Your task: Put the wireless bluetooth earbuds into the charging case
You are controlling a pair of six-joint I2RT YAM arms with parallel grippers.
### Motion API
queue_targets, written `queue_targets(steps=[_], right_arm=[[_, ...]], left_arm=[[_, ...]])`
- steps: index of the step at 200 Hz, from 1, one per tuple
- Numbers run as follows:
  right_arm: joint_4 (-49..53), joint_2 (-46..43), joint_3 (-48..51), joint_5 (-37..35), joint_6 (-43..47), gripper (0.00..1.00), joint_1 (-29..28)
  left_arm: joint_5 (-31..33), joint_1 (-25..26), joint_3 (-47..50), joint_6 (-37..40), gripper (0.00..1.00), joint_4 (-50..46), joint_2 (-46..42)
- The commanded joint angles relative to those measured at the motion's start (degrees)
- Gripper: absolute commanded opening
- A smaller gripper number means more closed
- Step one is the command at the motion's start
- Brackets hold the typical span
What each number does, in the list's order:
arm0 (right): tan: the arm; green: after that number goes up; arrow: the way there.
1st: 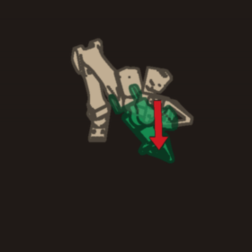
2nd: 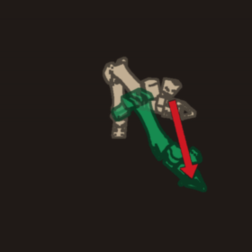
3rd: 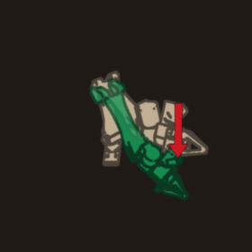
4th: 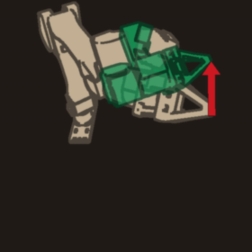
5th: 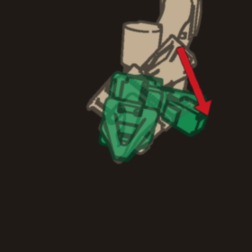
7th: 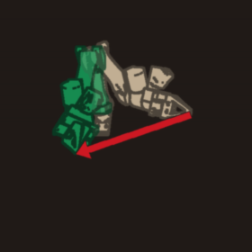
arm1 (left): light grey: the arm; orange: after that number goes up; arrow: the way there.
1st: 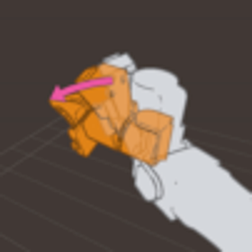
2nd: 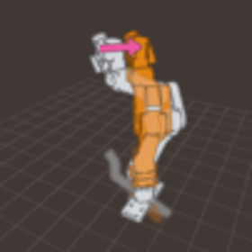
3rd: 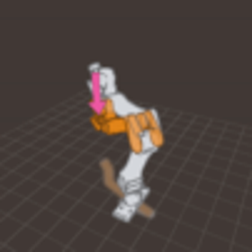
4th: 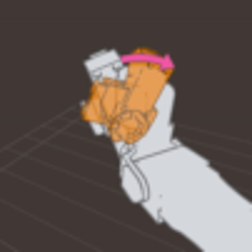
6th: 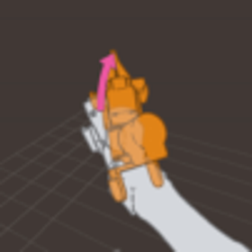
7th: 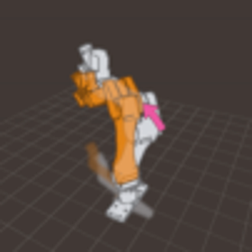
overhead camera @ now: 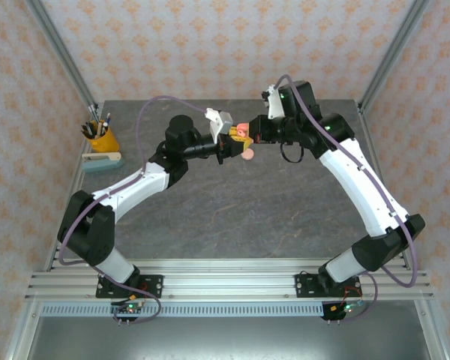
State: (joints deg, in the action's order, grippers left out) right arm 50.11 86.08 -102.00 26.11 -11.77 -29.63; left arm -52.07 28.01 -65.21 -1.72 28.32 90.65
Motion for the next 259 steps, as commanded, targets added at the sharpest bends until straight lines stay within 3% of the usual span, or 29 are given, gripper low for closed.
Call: queue_targets(steps=[1,39,109,163,259], right_arm=[[1.81,-2.55,-0.40,-2.41,1.07,0.00,0.97],[0.37,-3.02,-1.44,-1.62,0.78,0.00,0.97],[-4.21,-3.54,-1.10,10.75,-1.41,0.00,-0.43],[-3.37,-2.16,-0.40,10.59,-0.56,0.00,-3.02],[0.26,0.62,1.51,5.83,2.63,0.00,-1.05]], left_arm=[[0.13,0.03,-2.37,-0.21,0.00,0.83,0.38],[0.13,0.05,-2.26,-0.15,0.00,0.69,0.31],[0.28,0.01,-2.28,0.09,0.00,0.45,0.38],[0.31,0.00,-2.62,0.06,0.00,0.25,0.48],[0.31,-0.02,-2.66,0.32,0.00,-0.33,-0.06]])
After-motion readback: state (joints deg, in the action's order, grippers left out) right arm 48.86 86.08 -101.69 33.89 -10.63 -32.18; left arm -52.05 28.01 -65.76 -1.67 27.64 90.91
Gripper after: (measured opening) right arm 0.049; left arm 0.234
